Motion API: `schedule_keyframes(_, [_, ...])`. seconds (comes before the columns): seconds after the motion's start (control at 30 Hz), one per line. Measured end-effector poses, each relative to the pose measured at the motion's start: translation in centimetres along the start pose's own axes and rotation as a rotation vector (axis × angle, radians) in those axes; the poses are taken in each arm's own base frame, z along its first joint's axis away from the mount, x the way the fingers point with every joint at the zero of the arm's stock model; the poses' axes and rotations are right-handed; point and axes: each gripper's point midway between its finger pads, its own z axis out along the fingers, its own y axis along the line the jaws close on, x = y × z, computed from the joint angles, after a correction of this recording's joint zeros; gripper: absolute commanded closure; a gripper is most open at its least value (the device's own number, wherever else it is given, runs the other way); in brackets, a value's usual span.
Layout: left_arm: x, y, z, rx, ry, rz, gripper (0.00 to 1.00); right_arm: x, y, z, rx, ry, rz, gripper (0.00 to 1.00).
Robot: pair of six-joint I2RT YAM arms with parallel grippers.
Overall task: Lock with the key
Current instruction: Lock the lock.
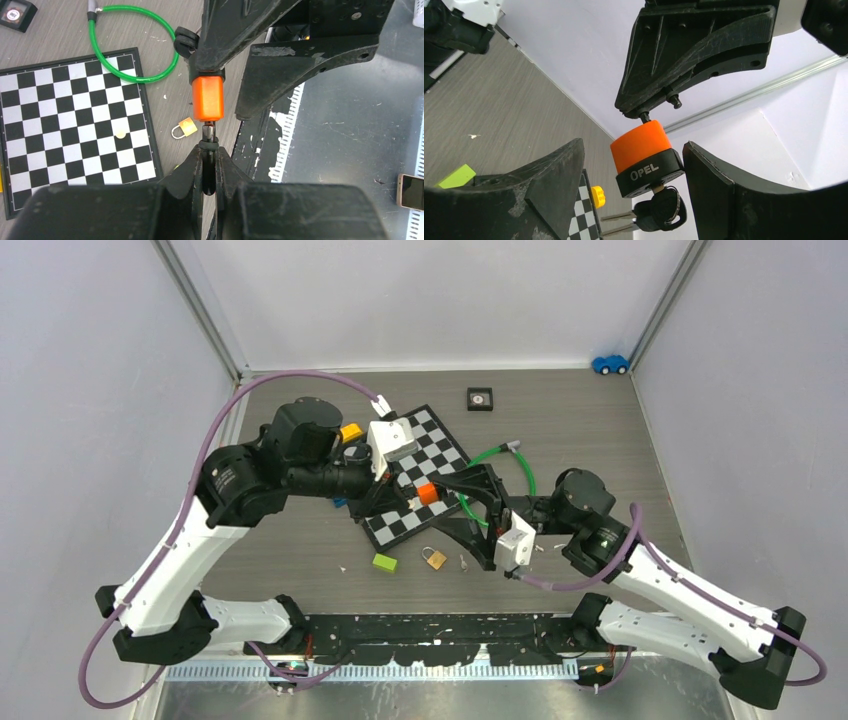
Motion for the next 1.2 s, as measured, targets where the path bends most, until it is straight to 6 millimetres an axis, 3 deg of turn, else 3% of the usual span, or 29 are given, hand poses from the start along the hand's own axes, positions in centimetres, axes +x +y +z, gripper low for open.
schedule_keyframes(0.43, [0.0, -0.2, 0.0, 0.01, -0.003, -0.018, 1.0, 4.1, -0.2, 0.4, -0.008, 0.157, -0.075, 0.24])
schedule_keyframes(0.93, [-0.6, -0.4, 0.3, 0.025, -0.025, -0.013, 1.0, 4.4, -2.9, 0.2, 0.119, 0.184, -0.12, 0.24])
schedule_keyframes(1.2, [-0.6, -0.5, 0.3, 0.031, -0.028, -0.013, 1.0, 5.1, -2.9, -0.1, 0.138, 0.218, -0.116, 0.23])
